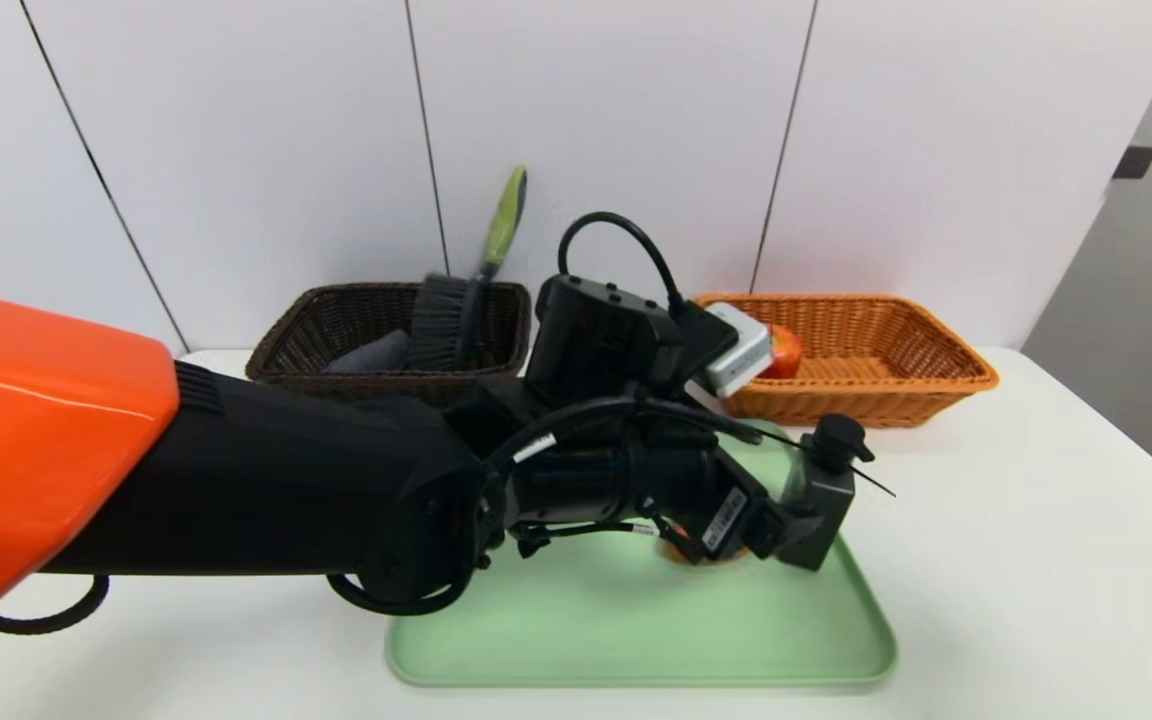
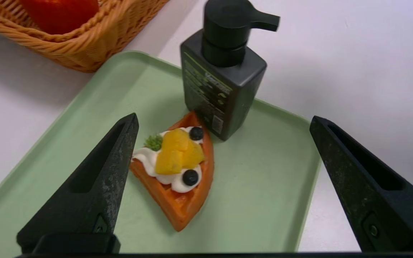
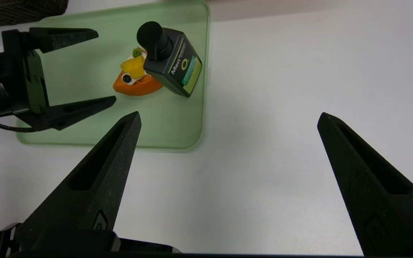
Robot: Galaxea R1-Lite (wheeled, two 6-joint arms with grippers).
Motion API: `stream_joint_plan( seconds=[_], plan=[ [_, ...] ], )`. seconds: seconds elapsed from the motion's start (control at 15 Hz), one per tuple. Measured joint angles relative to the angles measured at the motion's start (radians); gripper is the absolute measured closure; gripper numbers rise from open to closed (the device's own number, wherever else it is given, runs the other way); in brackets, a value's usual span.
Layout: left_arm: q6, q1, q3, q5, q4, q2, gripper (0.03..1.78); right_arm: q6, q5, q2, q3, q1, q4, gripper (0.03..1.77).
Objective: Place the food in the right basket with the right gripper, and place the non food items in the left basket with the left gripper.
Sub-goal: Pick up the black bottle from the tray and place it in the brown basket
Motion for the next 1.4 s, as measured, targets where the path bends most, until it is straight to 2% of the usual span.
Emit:
stream_joint_plan(
  seconds=[0.33, 0.73, 1.4],
  plan=[
    [-0.006, -0.045, -0.011, 0.003, -0.004, 0.033, 0.12, 0.000, -0.001, -0.012, 0.011, -0.004, -0.001, 0.10],
    [0.007, -0.088, -0.116, 0.009, -0.041, 0.126, 0.12, 0.001, -0.001, -0.021, 0.022, -0.007, -0.002, 0.10],
    [0.028, -0.083, -0.225, 0.030, -0.041, 0.241, 0.12, 0.001, 0.000, -0.040, 0.026, -0.008, -0.001, 0.10]
  ],
)
